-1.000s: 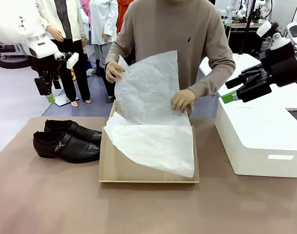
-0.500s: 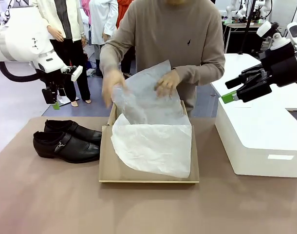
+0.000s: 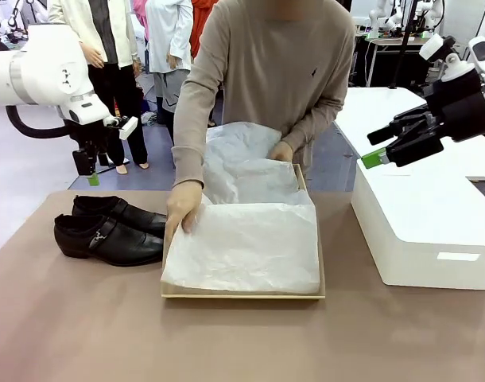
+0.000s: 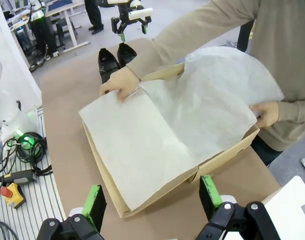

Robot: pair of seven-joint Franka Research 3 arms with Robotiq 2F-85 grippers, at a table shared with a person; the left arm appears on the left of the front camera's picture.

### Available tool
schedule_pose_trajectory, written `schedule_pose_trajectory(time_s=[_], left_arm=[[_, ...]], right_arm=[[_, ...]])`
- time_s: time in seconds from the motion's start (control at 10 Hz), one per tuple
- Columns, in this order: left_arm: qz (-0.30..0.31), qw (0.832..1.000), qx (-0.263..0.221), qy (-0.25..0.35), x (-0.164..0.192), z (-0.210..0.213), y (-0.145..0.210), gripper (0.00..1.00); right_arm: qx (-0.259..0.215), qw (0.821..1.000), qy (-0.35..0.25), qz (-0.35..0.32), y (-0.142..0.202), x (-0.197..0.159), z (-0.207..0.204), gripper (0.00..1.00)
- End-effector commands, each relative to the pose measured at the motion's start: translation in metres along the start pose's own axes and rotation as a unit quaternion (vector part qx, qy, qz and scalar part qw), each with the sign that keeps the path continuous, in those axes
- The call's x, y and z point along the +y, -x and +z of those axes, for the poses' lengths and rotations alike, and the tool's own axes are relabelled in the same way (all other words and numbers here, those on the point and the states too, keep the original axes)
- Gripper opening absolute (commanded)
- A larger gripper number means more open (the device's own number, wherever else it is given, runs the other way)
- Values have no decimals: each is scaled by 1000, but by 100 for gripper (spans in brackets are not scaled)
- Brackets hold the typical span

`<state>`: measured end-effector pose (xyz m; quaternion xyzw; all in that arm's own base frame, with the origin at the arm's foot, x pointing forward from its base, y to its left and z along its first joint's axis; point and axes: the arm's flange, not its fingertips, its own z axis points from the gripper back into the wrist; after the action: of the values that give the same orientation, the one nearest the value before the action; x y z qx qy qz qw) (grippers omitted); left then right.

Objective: Pack the shoes into the box.
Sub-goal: Place one shoe of the Shoes into the Shoes Box.

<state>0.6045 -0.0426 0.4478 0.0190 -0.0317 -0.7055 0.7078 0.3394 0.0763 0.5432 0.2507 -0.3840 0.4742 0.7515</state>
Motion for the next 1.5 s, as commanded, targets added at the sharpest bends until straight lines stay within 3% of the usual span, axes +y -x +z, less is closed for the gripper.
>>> schedule_pose_trajectory(time_s=[0.0,0.6,1.4], left_arm=[[3,1000,0,-8,-1,1,0,100],[-3,1000,14,-10,0,2,-5,100],[-1,998,13,57,23,-48,1,100]], right_arm=[[-12,1000,-2,15,0,-4,-3,100],[-12,1000,-2,15,0,-4,-3,100],[-12,1000,-2,15,0,-4,-3,100]])
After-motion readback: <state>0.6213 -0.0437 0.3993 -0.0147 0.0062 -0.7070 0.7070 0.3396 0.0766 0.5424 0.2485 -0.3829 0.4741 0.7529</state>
